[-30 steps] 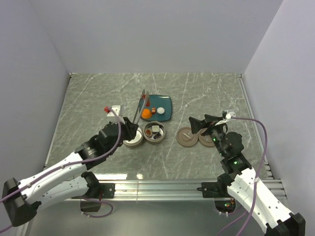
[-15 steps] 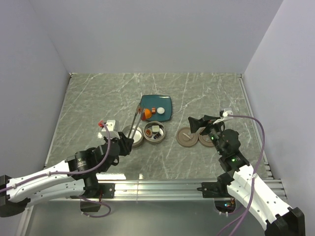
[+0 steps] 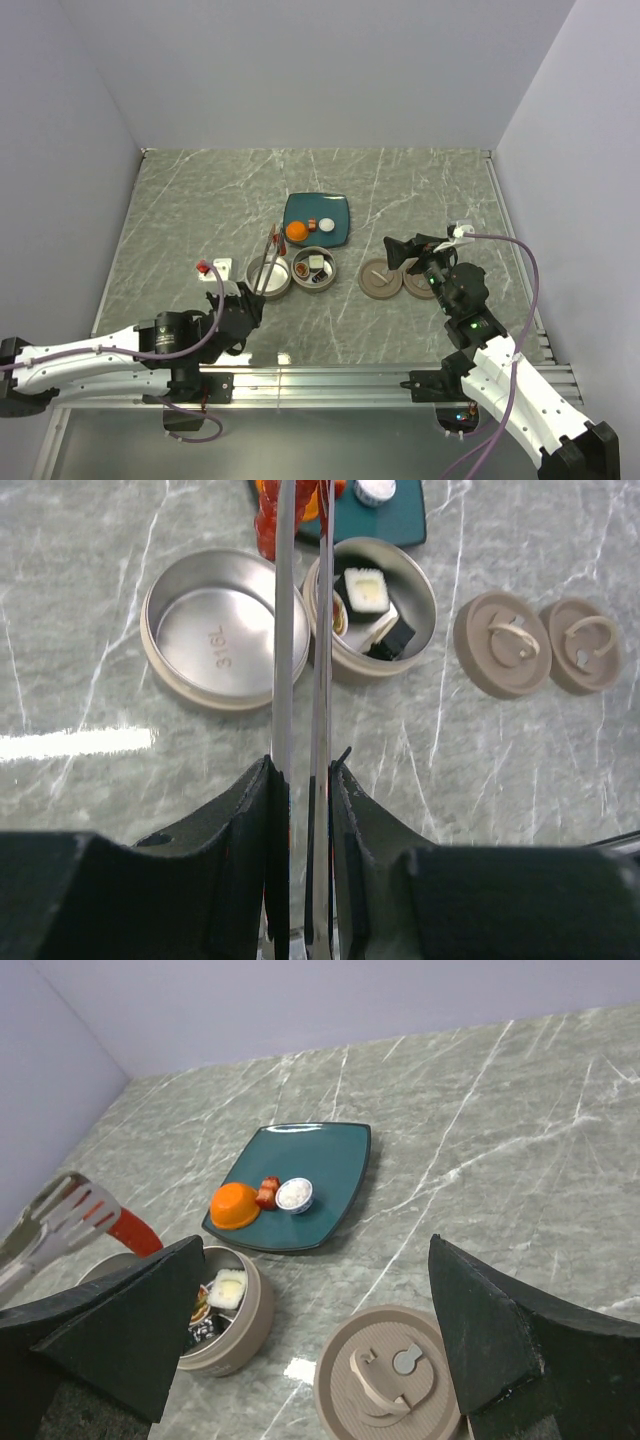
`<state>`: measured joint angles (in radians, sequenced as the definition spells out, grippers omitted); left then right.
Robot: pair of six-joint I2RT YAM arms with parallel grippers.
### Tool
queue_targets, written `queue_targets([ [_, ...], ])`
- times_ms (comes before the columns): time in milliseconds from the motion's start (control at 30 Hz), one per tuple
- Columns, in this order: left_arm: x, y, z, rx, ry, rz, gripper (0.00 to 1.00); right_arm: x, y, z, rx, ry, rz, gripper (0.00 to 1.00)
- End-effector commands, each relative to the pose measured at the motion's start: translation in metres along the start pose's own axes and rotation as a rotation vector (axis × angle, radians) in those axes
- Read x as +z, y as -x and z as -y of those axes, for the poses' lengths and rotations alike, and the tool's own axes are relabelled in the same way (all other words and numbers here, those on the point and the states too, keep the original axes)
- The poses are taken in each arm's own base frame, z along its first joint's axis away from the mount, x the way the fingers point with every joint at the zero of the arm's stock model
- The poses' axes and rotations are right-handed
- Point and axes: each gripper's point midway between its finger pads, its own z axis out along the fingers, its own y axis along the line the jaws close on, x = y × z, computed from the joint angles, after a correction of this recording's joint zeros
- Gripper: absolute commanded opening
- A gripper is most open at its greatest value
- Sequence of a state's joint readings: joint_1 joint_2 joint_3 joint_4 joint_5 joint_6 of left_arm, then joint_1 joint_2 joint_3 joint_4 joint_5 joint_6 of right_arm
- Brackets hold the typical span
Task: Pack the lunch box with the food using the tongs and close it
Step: Place the food into the lunch box
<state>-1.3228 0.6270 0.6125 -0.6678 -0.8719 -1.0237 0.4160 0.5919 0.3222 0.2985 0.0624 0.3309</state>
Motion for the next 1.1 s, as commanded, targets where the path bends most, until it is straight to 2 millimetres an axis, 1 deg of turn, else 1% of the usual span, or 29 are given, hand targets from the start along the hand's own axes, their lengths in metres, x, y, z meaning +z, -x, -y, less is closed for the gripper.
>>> queue_targets([
  [0,-0.010,0.020,0.009,-0.073,-0.001,0.058,0.13,0.002,0.020,-0.002,-0.010,-0.002,0.062,1.00],
  [133,-0.016,0.014,0.007,-0.081,0.017,0.049,0.13,0.003,0.020,-0.002,-0.010,-0.002,0.058,1.00],
  [167,-0.017,0.011,0.001,-0.057,0.040,0.042,0.13,0.003,0.019,-0.001,-0.010,-0.004,0.057,1.00],
  [300,-0.026,0.010,0.008,-0.059,0.022,0.060,0.13,0.003,0.019,-0.001,-0.010,-0.003,0.055,1.00],
  [367,-0.030,0.014,0.016,-0.057,0.007,0.070,0.13,0.003,0.020,-0.002,-0.008,0.000,0.059,1.00],
  [400,-0.031,0.014,0.014,-0.038,0.015,0.072,0.13,0.003,0.019,-0.001,-0.010,-0.003,0.055,1.00],
  [433,-0.032,0.016,0.019,-0.037,0.016,0.077,0.13,0.003,0.019,-0.002,-0.010,-0.001,0.056,1.00],
  [500,-0.034,0.016,0.019,-0.027,0.028,0.078,0.13,0.003,0.020,-0.002,-0.010,0.000,0.058,1.00],
  [533,-0.034,0.012,0.014,-0.015,0.053,0.076,0.13,0.003,0.020,-0.002,-0.010,-0.002,0.057,1.00],
  [600,-0.038,0.011,0.016,-0.006,0.053,0.075,0.12,0.003,0.019,-0.002,-0.010,0.000,0.056,1.00],
  [633,-0.039,0.009,0.012,-0.004,0.070,0.076,0.13,0.003,0.020,-0.003,-0.010,0.001,0.057,1.00],
  [667,-0.042,0.009,0.014,-0.001,0.060,0.075,0.13,0.003,0.020,-0.003,-0.010,0.002,0.055,1.00],
  [933,-0.044,0.004,0.014,-0.010,0.052,0.063,0.13,0.003,0.019,-0.002,-0.011,0.001,0.054,1.00],
  [1000,-0.044,0.001,0.013,-0.009,0.047,0.051,0.14,0.002,0.020,-0.003,-0.009,0.002,0.055,1.00],
  [1067,-0.044,-0.001,0.012,-0.013,0.046,0.043,0.18,0.003,0.020,-0.003,-0.011,0.001,0.054,1.00],
])
